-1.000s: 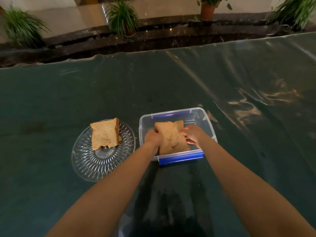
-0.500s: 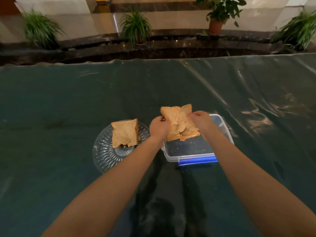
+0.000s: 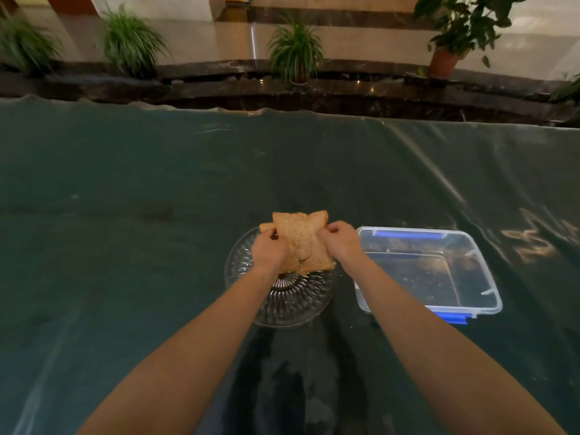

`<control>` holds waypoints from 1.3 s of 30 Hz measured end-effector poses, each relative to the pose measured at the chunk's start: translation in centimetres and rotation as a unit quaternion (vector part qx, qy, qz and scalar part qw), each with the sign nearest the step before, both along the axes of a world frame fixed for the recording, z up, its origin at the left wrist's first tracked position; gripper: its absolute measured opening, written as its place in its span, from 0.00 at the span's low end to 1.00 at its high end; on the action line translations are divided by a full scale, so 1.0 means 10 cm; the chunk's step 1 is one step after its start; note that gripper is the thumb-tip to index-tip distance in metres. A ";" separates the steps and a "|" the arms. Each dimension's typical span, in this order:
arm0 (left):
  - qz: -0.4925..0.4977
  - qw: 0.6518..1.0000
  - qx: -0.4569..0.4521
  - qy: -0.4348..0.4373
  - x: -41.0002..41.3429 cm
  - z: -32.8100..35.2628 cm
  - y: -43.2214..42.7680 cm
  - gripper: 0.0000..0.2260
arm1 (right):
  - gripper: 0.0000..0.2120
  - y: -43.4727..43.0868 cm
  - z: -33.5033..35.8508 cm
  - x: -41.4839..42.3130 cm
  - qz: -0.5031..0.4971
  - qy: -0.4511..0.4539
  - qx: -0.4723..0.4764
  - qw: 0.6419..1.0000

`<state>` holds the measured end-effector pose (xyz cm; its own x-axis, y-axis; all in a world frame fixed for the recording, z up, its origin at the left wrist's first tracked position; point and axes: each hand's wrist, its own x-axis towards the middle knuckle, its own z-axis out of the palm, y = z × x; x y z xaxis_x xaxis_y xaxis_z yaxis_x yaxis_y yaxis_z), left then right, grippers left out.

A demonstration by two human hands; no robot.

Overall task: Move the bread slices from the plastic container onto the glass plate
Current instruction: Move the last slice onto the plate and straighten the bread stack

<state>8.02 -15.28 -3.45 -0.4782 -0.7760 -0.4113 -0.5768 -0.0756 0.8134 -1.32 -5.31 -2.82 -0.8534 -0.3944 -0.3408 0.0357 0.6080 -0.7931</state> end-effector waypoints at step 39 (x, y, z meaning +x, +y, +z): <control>-0.065 0.993 0.085 -0.041 0.00 -0.49 -0.52 0.16 | 0.18 -0.45 -0.70 0.10 -0.010 -0.058 0.030 0.998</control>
<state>7.98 -20.49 -8.34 -0.5291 -0.6252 -0.5738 -0.6552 -0.1288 0.7444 -0.30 -9.83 -9.78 -0.8142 -0.3534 -0.4606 0.1382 0.6527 -0.7449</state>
